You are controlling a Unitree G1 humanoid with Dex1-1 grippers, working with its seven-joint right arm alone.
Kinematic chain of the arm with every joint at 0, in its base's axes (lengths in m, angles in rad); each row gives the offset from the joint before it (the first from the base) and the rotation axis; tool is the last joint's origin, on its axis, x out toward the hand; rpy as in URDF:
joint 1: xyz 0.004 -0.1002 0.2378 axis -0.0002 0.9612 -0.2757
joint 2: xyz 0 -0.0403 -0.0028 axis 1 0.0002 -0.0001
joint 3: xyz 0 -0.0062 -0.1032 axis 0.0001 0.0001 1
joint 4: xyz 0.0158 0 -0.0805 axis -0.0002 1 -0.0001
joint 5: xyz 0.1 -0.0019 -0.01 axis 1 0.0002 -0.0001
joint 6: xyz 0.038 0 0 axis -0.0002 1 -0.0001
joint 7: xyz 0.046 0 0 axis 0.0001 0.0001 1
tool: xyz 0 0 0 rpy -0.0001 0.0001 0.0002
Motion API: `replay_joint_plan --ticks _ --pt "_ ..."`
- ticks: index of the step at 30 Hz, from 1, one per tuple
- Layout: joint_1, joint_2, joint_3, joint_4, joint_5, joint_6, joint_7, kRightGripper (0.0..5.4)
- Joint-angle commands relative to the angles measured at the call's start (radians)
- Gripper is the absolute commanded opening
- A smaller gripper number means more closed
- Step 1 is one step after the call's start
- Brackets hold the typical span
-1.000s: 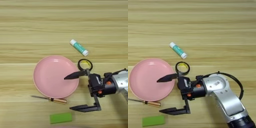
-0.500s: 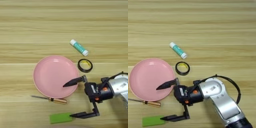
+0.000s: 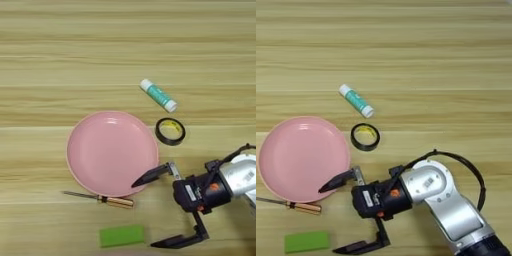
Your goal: Move the objects on the table
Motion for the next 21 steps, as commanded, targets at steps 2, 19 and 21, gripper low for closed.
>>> replay_joint_plan --ticks 2,19,21 --pt "-0.04 -0.038 -0.012 -0.017 0.002 -0.05 -0.022 5.37" --pt "-0.097 -0.03 0.063 0.038 0.002 -0.053 0.03 5.37" --pt "-0.105 -0.028 0.07 0.045 0.0 -0.052 0.035 5.37"
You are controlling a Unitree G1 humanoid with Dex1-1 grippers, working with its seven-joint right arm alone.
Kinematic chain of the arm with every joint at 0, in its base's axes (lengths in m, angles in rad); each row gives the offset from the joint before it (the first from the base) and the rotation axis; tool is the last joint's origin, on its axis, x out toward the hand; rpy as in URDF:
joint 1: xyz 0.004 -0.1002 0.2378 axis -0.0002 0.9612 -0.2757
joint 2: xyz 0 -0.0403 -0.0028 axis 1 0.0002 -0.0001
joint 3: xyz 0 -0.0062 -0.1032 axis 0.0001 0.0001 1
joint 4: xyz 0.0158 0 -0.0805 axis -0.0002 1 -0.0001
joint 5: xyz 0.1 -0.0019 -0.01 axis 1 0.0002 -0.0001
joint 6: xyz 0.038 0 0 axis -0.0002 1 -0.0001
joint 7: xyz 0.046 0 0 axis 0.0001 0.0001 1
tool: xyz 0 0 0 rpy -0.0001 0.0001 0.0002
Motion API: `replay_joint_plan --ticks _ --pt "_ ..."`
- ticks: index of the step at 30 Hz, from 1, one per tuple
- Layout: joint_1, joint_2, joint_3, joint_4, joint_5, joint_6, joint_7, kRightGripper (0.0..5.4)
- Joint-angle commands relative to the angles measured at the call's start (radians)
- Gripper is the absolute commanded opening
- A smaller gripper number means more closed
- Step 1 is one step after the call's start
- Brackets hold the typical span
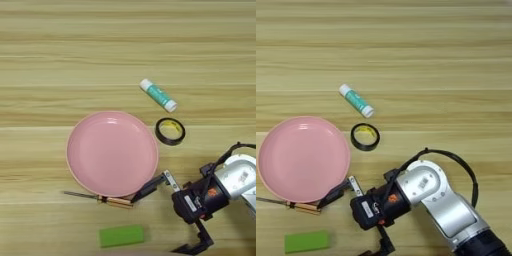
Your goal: Move the objects on the table
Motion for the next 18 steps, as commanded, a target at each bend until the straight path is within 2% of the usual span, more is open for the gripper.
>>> replay_joint_plan --ticks 1,11,18 --pt "-0.061 -0.012 -0.011 -0.006 0.002 0.003 -0.031 5.37" --pt "-0.095 0.036 0.039 0.03 -0.007 0.032 -0.035 5.37" --pt "-0.106 0.027 0.071 0.028 -0.023 0.054 -0.007 5.37"
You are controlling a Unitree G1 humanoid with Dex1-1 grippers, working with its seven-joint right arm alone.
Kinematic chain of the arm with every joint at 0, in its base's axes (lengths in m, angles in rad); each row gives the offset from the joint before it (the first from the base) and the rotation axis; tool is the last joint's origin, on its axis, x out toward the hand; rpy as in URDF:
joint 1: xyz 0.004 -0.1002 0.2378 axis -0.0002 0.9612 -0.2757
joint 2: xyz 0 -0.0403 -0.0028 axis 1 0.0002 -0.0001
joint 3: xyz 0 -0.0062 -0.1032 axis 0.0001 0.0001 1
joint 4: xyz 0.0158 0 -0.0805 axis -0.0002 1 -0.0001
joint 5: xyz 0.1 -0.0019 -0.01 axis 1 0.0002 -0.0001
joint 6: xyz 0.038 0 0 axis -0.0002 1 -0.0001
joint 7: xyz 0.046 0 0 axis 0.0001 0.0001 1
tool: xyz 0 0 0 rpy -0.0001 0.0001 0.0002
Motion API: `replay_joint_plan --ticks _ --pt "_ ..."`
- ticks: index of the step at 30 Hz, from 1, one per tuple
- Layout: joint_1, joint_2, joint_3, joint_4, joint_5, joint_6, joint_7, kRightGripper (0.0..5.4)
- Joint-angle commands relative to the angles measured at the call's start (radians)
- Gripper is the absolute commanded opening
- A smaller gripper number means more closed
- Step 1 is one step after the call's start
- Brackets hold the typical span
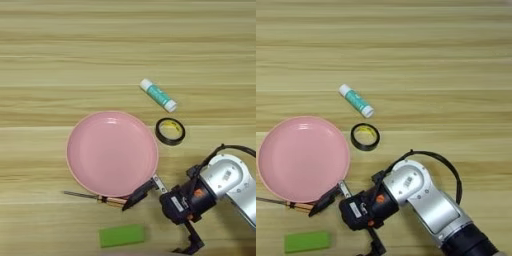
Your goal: Move the objects on the table
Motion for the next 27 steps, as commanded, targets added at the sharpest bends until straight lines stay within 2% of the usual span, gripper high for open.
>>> replay_joint_plan --ticks 1,9,14,27 --pt "-0.058 -0.021 -0.012 -0.03 -0.008 0.002 -0.024 5.37" --pt "-0.082 -0.003 0.012 -0.006 -0.039 0.005 -0.03 5.37" --pt "-0.1 -0.001 0.033 0.001 -0.058 0.042 -0.016 5.37" --pt "-0.132 0.043 0.045 0.022 -0.068 0.066 -0.032 3.95"
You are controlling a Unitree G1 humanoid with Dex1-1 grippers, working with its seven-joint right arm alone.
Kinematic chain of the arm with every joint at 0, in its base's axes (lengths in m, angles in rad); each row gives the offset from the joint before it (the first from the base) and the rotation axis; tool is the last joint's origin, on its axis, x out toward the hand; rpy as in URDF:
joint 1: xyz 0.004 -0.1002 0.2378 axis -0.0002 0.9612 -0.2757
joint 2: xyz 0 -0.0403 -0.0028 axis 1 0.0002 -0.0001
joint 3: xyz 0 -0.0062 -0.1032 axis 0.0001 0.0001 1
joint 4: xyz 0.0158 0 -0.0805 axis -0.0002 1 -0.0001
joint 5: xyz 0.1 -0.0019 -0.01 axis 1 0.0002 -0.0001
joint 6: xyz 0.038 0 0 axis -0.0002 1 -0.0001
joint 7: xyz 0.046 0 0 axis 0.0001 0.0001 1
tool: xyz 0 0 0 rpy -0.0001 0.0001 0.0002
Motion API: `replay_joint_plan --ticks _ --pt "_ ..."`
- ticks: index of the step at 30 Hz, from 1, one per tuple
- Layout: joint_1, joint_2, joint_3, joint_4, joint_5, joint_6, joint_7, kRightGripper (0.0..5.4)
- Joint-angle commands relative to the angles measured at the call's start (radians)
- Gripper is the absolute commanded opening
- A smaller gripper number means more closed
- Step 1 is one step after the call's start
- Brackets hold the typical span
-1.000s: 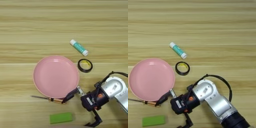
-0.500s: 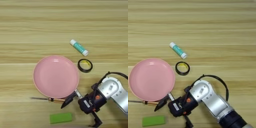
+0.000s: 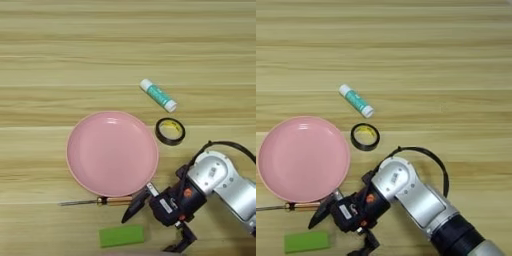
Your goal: Move the objects on the table
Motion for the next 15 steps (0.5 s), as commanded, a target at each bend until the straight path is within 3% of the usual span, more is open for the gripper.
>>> replay_joint_plan --ticks 1,15 --pt "-0.063 0.01 -0.024 -0.015 0.001 0.012 -0.054 3.79" --pt "-0.07 0.033 -0.027 -0.001 -0.01 0.009 -0.074 2.46"
